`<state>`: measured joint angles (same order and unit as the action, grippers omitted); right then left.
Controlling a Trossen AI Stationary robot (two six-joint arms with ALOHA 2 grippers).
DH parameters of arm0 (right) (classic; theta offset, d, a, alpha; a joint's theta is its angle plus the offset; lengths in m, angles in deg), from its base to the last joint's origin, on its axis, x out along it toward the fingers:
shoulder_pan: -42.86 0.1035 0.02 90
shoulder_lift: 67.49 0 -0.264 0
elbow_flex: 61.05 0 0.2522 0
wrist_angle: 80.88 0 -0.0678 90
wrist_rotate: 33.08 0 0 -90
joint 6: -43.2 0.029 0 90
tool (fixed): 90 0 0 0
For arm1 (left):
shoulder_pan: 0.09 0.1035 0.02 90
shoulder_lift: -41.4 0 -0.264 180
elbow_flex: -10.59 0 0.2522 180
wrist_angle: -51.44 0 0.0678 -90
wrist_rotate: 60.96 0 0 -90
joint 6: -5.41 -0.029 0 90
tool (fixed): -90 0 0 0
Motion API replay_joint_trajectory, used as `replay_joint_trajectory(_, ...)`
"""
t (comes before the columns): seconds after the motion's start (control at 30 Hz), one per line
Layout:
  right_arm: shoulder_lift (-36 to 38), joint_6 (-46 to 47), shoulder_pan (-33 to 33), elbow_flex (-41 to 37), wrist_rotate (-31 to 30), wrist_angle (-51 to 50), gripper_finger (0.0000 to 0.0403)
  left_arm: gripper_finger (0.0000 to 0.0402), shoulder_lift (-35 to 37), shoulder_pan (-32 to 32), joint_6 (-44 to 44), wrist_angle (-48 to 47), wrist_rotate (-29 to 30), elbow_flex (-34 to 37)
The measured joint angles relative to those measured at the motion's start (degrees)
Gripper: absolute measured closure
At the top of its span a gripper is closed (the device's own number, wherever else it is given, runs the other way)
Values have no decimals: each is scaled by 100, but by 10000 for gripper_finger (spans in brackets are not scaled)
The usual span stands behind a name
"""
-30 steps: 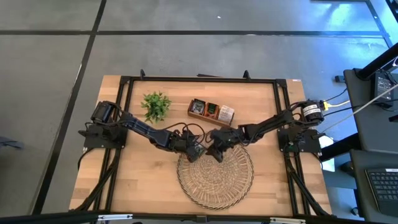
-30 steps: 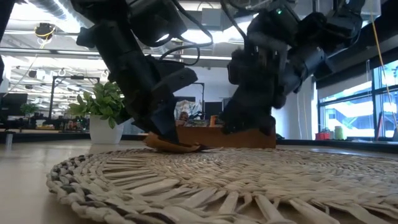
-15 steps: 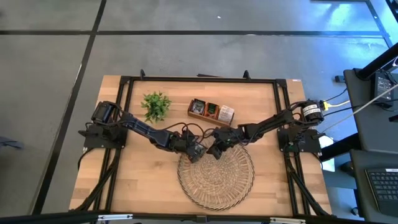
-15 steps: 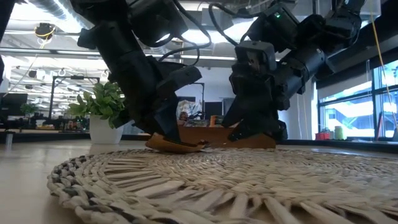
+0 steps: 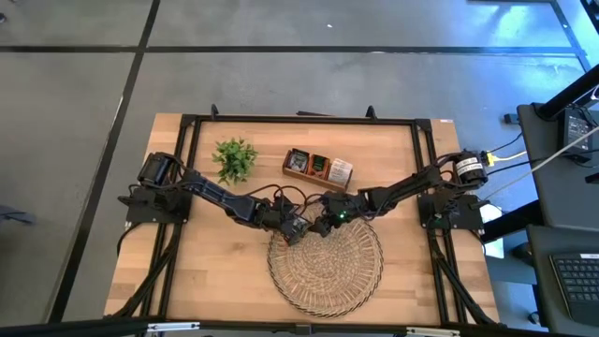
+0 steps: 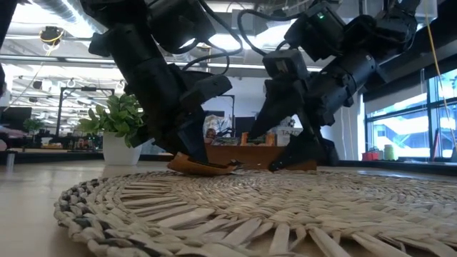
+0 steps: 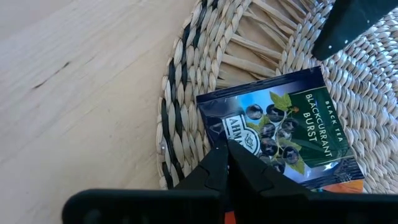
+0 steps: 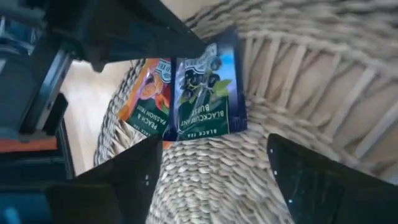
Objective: Pick & Place Tea
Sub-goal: Put the black and white tea bag into the left section of the wooden organizer
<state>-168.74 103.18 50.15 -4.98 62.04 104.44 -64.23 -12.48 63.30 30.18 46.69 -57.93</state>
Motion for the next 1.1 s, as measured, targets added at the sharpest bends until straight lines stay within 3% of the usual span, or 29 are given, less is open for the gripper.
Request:
replay_joint_trajectory(0.7, -171, 702, 79, 65, -115, 121, 99, 399, -107, -2, 18, 326, 62, 2)
replay_joint_trajectory(1.1, -590, 311, -36, 533, 132, 110, 114, 399, -120, -76, -1, 307, 91, 0)
